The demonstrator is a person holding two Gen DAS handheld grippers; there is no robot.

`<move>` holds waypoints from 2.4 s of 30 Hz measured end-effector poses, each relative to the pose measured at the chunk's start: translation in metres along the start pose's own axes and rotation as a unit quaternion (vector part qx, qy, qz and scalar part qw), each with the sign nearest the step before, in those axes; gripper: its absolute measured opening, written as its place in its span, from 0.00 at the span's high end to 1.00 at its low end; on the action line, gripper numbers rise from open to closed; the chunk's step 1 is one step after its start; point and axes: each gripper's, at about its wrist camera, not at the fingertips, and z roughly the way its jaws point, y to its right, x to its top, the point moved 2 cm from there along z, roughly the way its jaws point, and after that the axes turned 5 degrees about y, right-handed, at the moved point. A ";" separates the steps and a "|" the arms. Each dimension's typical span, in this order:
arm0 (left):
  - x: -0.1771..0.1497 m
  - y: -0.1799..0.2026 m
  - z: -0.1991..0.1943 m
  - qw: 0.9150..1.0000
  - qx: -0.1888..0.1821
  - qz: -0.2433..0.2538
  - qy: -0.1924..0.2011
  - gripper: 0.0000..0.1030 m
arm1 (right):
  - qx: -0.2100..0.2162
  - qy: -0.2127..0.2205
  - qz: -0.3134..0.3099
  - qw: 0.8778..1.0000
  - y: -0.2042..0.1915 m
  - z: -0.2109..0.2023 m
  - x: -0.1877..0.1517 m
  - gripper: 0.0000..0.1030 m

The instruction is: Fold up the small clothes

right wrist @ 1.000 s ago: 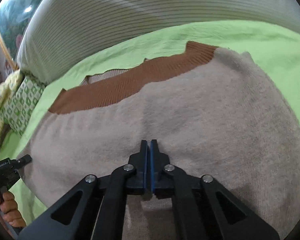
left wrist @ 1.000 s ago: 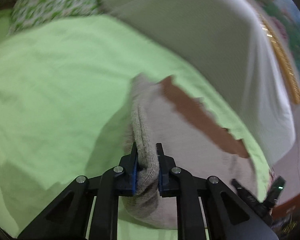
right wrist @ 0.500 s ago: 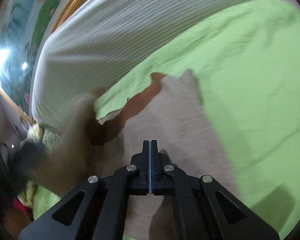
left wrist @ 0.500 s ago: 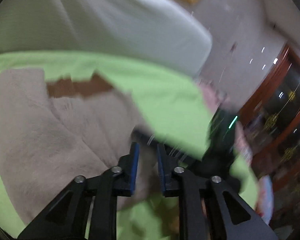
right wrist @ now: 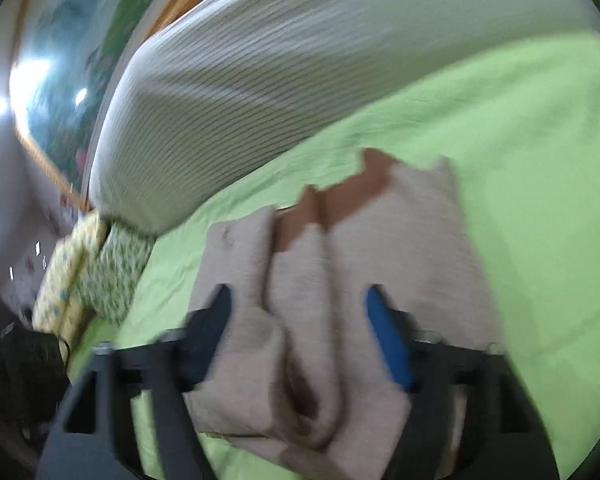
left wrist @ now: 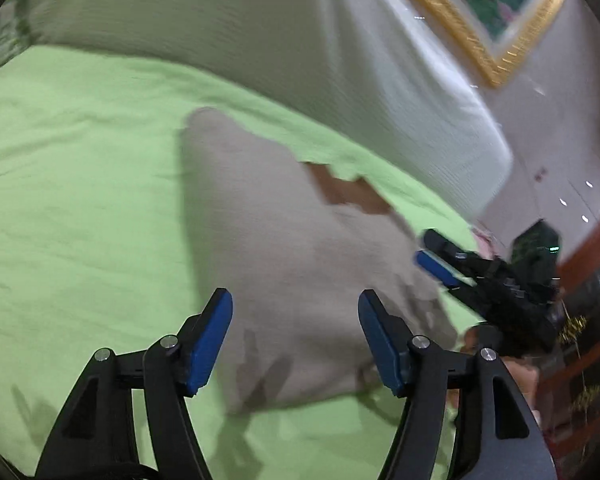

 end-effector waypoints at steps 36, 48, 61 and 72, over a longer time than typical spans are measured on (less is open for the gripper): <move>0.028 -0.027 0.108 0.997 0.009 -0.042 -0.069 0.19 | -0.084 -0.091 -0.074 0.990 -0.013 0.065 0.014 0.46; 0.058 0.025 0.110 0.998 0.017 0.010 -0.057 0.19 | -0.021 -0.066 -0.033 0.997 -0.039 0.037 0.039 0.79; 0.034 0.035 0.166 0.992 0.012 -0.019 -0.127 0.14 | -0.080 -0.070 0.021 0.994 0.049 0.038 0.010 0.79; 0.026 0.043 0.161 0.992 0.014 0.008 -0.127 0.14 | -0.129 -0.063 -0.029 0.989 0.053 0.031 0.006 0.76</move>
